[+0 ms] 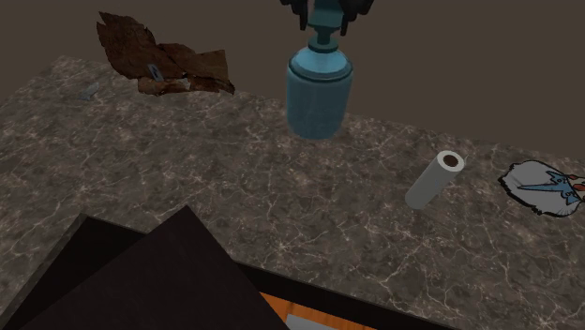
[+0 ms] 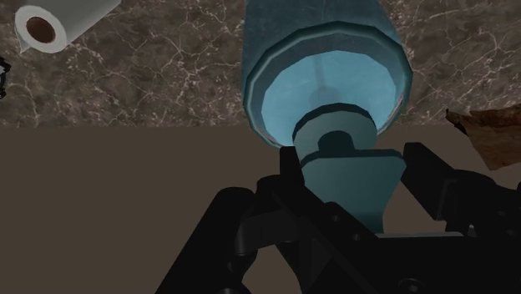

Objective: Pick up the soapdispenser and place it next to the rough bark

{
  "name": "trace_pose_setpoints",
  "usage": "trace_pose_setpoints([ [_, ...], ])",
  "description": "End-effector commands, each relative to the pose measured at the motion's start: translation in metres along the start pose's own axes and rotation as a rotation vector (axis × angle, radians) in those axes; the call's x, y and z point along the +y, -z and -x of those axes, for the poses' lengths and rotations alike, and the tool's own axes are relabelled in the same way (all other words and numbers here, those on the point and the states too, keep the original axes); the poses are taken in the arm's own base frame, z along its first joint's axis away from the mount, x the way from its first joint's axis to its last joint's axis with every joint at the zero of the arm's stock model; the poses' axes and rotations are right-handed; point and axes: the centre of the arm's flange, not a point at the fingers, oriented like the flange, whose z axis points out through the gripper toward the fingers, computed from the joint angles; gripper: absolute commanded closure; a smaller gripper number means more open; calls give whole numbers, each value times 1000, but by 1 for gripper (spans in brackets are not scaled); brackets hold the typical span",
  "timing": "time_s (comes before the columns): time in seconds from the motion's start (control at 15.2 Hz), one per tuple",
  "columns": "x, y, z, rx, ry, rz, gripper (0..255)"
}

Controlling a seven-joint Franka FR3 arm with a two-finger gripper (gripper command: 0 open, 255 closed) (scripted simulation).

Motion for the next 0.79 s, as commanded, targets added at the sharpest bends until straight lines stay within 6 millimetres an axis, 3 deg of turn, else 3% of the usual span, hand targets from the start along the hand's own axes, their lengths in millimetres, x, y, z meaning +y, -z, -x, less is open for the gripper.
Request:
trace_pose_setpoints([
  [0.0, 0, 11, -3, 1, 0, 0, 255],
  [0.73, 0, 66, -20, 1, 0, 0, 255],
])
